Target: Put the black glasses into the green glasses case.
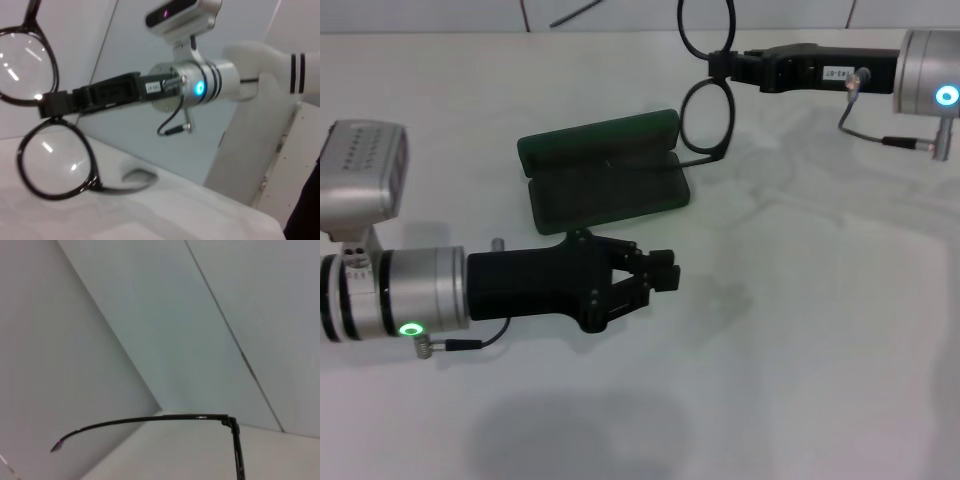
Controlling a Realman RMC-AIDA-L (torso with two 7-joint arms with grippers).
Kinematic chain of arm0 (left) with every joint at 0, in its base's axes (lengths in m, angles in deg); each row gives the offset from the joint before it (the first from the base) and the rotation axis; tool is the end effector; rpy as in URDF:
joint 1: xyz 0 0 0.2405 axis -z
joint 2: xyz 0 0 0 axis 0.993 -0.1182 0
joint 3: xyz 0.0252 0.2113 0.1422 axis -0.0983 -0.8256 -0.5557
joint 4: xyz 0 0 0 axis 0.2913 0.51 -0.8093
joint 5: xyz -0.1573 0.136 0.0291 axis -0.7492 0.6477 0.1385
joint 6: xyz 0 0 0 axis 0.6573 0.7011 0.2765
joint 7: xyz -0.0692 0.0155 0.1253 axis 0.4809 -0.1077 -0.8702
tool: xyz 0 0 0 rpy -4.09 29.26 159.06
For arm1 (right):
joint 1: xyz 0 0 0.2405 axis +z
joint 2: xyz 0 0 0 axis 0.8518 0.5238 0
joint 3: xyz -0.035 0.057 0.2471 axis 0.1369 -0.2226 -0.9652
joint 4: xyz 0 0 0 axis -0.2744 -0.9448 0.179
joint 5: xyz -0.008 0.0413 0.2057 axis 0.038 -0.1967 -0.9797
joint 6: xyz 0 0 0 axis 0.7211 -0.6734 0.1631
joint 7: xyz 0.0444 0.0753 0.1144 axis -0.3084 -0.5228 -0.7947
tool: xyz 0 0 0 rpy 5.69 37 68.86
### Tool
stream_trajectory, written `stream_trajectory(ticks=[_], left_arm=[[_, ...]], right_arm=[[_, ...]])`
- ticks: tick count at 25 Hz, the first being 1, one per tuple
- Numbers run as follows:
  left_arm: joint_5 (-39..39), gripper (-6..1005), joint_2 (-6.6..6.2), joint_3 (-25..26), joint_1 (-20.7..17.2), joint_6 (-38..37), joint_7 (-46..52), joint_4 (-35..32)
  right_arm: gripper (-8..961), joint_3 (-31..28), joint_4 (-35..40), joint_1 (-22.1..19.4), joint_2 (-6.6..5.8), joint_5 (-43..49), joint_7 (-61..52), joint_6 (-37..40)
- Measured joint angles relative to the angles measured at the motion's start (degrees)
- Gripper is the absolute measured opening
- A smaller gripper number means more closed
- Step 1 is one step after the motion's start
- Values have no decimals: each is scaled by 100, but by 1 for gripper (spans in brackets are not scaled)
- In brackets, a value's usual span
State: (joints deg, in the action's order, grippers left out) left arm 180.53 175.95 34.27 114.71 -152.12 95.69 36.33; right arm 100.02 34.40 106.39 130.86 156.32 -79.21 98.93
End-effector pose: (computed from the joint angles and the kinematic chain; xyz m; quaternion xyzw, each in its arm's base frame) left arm -0.2462 0.2882 -0.0481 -0.9223 -0.2062 -0.3262 0.0219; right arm 0.1546 0.4261 -0.0163 -0.8914 0.3239 0.2948 0.1169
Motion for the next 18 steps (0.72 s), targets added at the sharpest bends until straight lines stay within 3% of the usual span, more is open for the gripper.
stream_trajectory(ticks=[4,9,18], left_arm=[[-78,276,4,12,130,67,-3,104],[-201,76,-1,-10,187,100,-5,122],[-209,-1,-16,-6,193,225,16,116]], right_arm=[[87,29,-550,7,41,-492,523,20],[90,59,-923,7,48,-727,949,146],[95,163,-971,-59,49,-699,989,133]])
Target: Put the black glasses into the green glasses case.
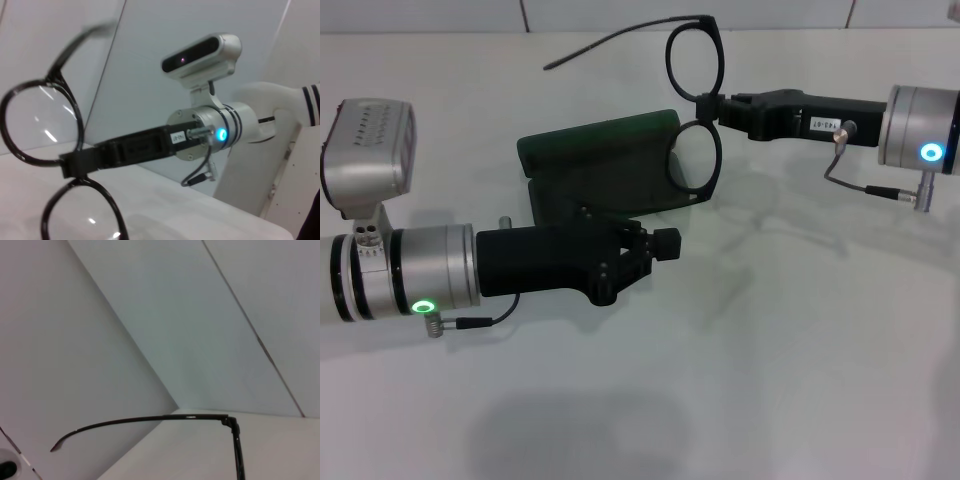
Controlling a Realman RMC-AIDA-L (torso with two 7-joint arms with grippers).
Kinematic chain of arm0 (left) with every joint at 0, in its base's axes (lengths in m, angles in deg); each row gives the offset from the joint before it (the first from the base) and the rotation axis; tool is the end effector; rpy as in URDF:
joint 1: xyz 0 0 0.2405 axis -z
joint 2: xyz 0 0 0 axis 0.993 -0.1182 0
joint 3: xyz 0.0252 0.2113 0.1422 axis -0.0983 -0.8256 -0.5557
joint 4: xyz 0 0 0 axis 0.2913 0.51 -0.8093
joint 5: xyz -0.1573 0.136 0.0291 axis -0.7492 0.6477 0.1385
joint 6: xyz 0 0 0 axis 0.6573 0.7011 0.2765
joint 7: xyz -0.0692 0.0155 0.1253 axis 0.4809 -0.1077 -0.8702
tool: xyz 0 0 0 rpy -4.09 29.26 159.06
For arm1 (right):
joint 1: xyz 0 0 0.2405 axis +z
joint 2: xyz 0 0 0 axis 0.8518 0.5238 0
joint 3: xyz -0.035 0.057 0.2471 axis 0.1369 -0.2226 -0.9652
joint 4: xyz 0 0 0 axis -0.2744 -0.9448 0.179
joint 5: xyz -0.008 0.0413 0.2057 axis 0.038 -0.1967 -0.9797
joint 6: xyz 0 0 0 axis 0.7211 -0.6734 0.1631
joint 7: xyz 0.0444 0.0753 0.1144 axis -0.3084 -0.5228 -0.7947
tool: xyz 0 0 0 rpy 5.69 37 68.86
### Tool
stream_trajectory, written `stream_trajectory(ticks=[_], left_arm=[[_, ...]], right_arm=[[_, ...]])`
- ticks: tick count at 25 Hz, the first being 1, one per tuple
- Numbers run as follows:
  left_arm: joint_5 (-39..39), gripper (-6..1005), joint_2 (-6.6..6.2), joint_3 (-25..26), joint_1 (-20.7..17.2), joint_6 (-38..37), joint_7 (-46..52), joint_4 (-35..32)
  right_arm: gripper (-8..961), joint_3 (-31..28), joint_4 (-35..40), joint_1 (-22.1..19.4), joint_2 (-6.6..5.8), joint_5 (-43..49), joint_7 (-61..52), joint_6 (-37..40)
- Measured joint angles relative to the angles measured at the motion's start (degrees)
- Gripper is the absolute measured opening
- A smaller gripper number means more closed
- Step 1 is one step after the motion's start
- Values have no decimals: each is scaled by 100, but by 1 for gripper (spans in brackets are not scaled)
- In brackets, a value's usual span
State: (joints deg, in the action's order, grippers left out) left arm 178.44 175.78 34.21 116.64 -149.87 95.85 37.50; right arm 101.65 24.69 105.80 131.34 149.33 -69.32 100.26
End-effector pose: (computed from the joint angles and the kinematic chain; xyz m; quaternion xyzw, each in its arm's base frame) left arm -0.2385 0.3014 -0.0489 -0.9198 -0.2061 -0.3320 0.0366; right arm 0.1736 0.4059 -0.0411 -0.8841 0.3307 0.3153 0.0983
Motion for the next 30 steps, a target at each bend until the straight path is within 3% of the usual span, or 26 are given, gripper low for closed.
stream_trajectory(ticks=[10,18,30], left_arm=[[-3,3,-59,20,22,-35,82,-106],[-56,6,-59,20,157,-42,211,-320],[-63,11,-15,5,525,-42,248,-322]], right_arm=[[101,67,35,-163,-35,10,26,19],[106,531,61,-174,-47,18,65,82],[113,624,112,-169,-56,20,342,824]])
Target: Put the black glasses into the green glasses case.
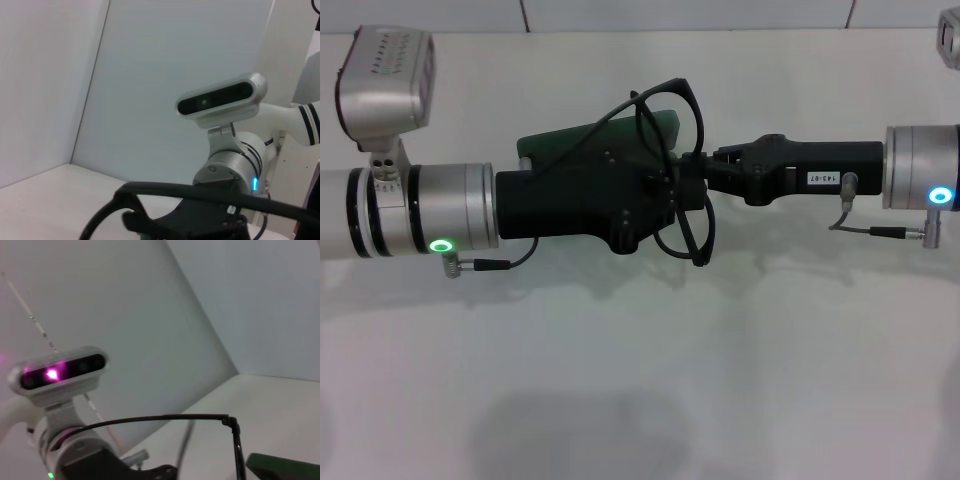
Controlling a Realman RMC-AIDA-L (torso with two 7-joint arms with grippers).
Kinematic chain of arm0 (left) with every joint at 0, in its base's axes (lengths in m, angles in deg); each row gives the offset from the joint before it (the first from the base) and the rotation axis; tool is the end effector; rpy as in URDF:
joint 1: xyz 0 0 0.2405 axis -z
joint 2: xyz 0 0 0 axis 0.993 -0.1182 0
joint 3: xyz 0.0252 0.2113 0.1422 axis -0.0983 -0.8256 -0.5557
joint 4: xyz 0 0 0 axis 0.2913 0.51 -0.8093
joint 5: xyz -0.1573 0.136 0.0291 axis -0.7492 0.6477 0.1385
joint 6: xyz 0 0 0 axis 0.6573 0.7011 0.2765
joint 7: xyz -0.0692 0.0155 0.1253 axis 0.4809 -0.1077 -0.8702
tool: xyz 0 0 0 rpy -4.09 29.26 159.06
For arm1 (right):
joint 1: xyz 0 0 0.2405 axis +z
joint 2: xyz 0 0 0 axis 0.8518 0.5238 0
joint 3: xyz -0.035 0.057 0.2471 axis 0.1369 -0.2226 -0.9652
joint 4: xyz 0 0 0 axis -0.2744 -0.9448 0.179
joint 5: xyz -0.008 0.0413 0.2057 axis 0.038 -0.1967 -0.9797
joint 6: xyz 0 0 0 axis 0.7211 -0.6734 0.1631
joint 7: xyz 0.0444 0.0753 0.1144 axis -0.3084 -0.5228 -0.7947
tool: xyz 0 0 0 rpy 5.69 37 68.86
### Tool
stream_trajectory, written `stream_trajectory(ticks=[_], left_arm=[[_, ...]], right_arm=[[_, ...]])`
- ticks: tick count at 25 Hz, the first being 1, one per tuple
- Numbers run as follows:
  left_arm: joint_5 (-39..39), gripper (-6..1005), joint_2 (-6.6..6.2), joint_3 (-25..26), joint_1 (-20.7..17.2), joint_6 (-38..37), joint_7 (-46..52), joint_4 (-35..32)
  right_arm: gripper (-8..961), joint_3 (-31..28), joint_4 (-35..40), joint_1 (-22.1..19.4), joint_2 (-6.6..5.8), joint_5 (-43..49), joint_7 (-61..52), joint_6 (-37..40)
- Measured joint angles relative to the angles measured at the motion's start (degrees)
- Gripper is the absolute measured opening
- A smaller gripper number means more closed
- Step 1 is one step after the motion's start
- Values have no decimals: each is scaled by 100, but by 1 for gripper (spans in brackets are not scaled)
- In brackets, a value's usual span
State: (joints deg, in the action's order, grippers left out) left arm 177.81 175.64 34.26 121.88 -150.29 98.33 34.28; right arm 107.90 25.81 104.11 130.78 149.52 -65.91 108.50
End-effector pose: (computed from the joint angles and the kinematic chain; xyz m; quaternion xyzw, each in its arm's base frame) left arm -0.2061 0.3301 -0.0385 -0.9285 -0.1604 -0.3337 0.0299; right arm 0.1738 0.3770 -0.0475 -0.9170 0.2715 0.2910 0.0268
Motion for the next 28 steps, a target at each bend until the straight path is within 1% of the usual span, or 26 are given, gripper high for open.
stream_trajectory(ticks=[6,21,25,28], left_arm=[[-1,13,5,12,12,6,0,21],[-2,19,5,16,9,14,0,23],[-2,21,5,16,-28,-32,21,6],[-2,22,-15,16,-78,-107,64,-1]], right_arm=[[117,49,9,0,2,5,52,172],[126,140,15,-16,4,2,101,201],[129,41,152,-177,-10,-44,97,153],[130,-223,357,-366,-36,-48,82,129]])
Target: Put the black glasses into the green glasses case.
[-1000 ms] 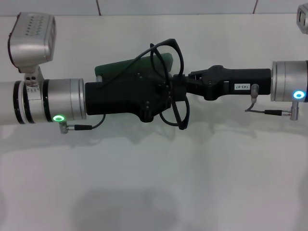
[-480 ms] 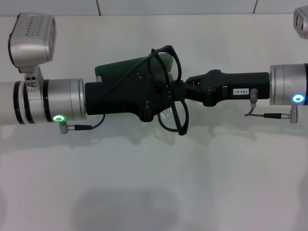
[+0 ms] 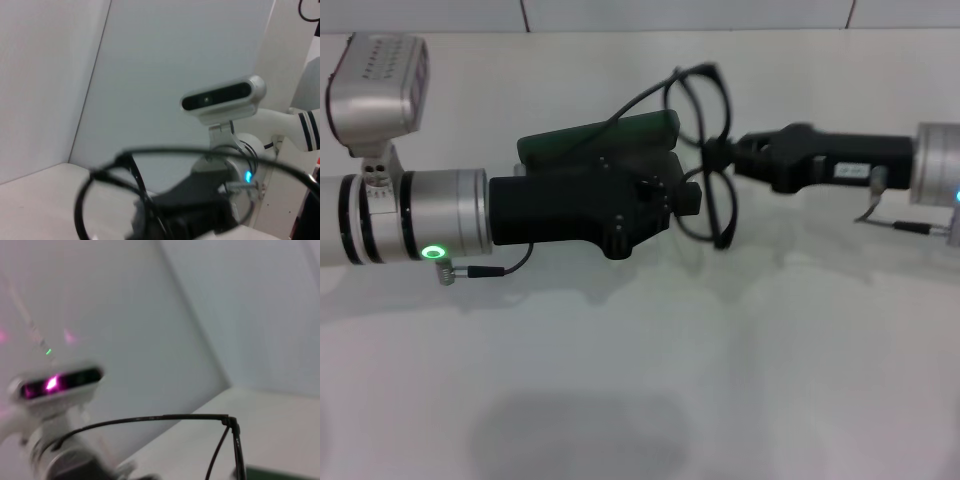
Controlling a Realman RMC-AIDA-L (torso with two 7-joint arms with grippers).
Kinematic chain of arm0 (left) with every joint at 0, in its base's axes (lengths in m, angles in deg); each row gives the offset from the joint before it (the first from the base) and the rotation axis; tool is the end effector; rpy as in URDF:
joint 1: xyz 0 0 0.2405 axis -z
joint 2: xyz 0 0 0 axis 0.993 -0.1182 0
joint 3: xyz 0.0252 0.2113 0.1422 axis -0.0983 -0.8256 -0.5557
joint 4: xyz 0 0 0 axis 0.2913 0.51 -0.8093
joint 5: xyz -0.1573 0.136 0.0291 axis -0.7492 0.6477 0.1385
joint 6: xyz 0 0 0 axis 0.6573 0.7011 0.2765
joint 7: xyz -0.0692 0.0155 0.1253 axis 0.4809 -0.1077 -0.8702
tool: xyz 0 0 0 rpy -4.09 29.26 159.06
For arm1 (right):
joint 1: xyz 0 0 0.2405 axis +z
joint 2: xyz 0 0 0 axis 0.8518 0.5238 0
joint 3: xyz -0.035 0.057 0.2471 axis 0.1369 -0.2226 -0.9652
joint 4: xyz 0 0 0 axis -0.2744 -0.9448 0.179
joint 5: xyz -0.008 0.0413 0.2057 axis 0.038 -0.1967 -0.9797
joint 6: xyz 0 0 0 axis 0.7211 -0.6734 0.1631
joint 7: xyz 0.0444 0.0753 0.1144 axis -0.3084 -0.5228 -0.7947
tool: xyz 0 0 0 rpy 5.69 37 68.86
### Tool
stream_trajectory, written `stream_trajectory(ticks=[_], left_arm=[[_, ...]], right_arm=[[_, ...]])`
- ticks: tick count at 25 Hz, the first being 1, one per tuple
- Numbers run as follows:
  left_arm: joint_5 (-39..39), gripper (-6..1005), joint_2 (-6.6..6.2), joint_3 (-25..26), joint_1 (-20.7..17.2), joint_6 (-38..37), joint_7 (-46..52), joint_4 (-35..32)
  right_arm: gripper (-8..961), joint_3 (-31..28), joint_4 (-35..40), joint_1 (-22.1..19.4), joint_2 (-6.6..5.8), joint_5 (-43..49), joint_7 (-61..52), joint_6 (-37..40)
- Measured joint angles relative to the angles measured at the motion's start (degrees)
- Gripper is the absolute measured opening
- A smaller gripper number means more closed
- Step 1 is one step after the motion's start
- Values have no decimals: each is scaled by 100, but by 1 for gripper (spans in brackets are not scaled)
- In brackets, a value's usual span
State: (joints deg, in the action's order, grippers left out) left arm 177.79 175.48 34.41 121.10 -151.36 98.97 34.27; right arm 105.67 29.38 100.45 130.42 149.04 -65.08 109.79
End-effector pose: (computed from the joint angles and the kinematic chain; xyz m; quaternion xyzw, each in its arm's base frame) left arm -0.2097 0.3258 -0.0364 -0.9256 -0.1688 -0.3378 0.0246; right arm 0.1857 0.3755 -0.0309 -0.9100 0.2662 0.3136 0.0524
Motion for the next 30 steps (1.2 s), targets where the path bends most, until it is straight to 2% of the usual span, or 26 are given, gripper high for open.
stream_trajectory(ticks=[4,6,7,9,12,14,17,20,23,27,30], left_arm=[[0,23,-36,-23,-76,-120,36,-15],[1,24,-57,-30,-107,-143,78,-20],[1,25,-75,-32,-131,-175,111,-20],[-19,25,-128,-14,-174,-314,150,-21],[-164,27,-204,-1,-193,-575,219,-21],[-362,27,-261,0,-183,-772,318,-26],[-519,28,-299,-6,-124,-915,391,-29],[-564,30,-302,-24,-46,-950,427,-30],[-563,31,-299,-28,-13,-925,442,-28],[-558,32,-255,-30,-3,-795,451,16],[-521,34,-197,-42,10,-746,468,23]], right_arm=[[133,-383,130,-179,-137,29,-17,-36],[134,-458,150,-298,-326,21,-34,-113],[135,-458,150,-298,-326,21,-34,-113],[136,-534,157,-402,-436,21,-28,-175],[138,-564,165,-522,-535,48,41,-231],[139,-542,169,-567,-560,84,123,-227],[141,-535,181,-567,-538,340,222,-174],[142,-533,257,-506,-454,706,236,-116],[144,-532,385,-444,-318,1045,237,-87],[147,-528,454,-311,-181,1161,238,-81],[148,-522,455,-192,-132,1198,239,-80]])
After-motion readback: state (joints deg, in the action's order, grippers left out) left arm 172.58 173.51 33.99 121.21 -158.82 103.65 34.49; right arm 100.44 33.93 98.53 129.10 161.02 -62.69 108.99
